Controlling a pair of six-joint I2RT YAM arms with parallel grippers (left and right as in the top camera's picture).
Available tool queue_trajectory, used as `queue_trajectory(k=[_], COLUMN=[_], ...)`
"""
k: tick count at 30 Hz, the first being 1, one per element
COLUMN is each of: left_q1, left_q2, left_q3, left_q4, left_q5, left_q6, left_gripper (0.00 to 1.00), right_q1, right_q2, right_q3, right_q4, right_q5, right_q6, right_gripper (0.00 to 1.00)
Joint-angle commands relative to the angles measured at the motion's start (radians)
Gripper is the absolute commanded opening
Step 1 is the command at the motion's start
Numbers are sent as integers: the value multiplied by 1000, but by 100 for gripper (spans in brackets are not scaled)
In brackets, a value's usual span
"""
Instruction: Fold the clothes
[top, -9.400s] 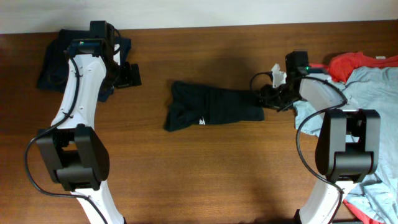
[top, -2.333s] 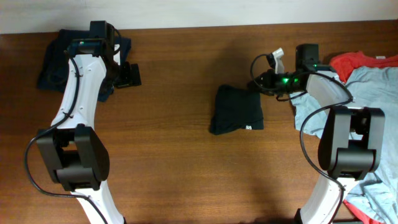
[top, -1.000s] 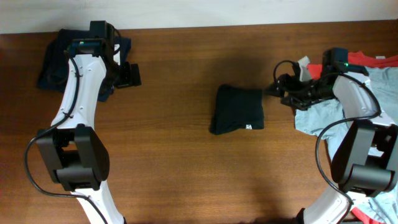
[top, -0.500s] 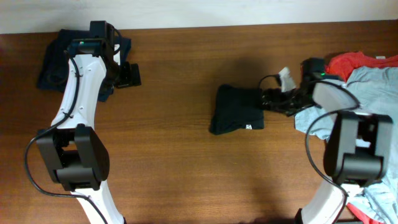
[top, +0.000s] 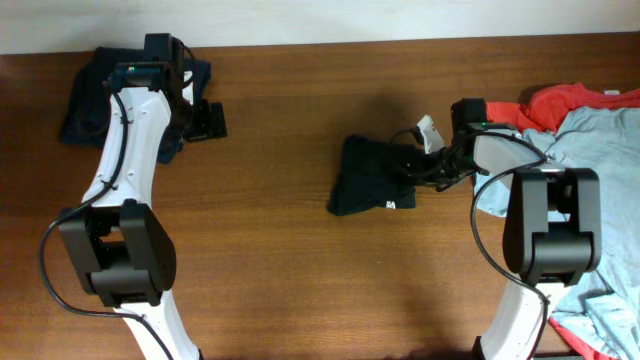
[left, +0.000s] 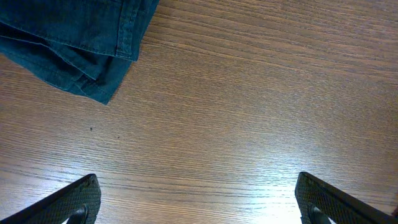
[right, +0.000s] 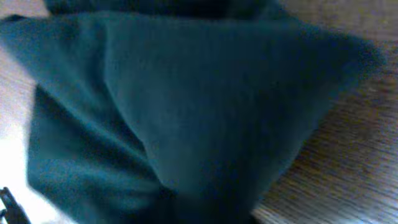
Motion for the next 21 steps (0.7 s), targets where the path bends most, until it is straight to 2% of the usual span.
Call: queue_trajectory(k=[1,6,10,15,21], left_q1=[-1,-1,-1,-1,-1], left_q2=[-25,-25,-25,-25,-25], left_q3=[13,13,13,13,13], left_q4=[-1,-1,-1,-1,-1], left_q5=[-7,-7,-7,-7,-7], left_q6=[16,16,16,16,16], left_gripper=[99,99,99,99,99], right_q1=[1,-21,-40,-24,79], right_q2=[20,3,-42,-87,-90], right_q3=[-9,42,156,415,774], right_q4=[-1,-21,-109,-336,-587], right_q5=[-11,-134,-106,145,460], right_q6=[-9,-9,-9,-9,-9], right_gripper=[4,4,4,4,4])
